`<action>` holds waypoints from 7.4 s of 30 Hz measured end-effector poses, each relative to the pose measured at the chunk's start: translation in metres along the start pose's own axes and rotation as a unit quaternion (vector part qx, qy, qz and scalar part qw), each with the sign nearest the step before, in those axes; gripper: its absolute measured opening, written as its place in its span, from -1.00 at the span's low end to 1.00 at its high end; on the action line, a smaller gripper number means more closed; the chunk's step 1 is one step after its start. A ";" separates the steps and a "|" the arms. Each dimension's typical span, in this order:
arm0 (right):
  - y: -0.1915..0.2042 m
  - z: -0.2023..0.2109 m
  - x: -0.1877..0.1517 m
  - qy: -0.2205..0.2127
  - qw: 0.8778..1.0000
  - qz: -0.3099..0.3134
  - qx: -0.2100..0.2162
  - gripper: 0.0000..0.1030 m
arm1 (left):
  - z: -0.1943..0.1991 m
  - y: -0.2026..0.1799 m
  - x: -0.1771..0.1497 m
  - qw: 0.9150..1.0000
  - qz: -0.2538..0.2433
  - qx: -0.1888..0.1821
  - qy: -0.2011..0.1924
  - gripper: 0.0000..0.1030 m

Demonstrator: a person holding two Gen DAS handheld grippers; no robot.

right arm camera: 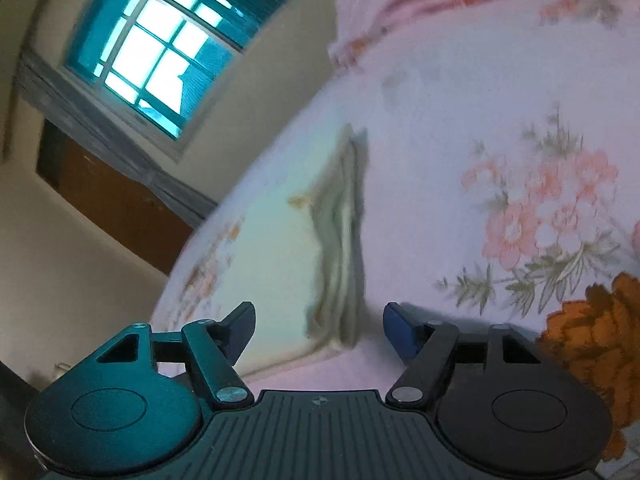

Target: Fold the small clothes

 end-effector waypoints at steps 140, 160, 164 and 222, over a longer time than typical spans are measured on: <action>0.055 -0.068 0.066 -0.040 0.988 0.140 -0.048 -0.08 | 0.001 -0.006 0.057 0.983 -0.117 0.120 -0.079 -0.07; 0.035 -0.057 0.056 -0.035 0.991 0.111 -0.060 -0.71 | -0.010 -0.009 0.040 0.985 -0.127 0.115 -0.027 -0.03; 0.030 -0.045 0.040 -0.025 0.990 0.126 -0.066 -0.71 | -0.006 -0.014 0.032 0.991 -0.102 0.083 -0.031 -0.03; 0.010 0.016 -0.025 -0.097 0.991 0.029 -0.084 -0.81 | 0.034 -0.043 -0.046 0.937 -0.188 0.260 -0.141 -0.05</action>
Point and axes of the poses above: each gripper's, at about its wrist camera, not at the fingertips, and z roughly against the way its jaws point, y to its left, x to its top, the point moved 8 cm from there along -z, roughly the way its jaws point, and after that the axes turned 14 degrees about -x, right-handed, at the moved point
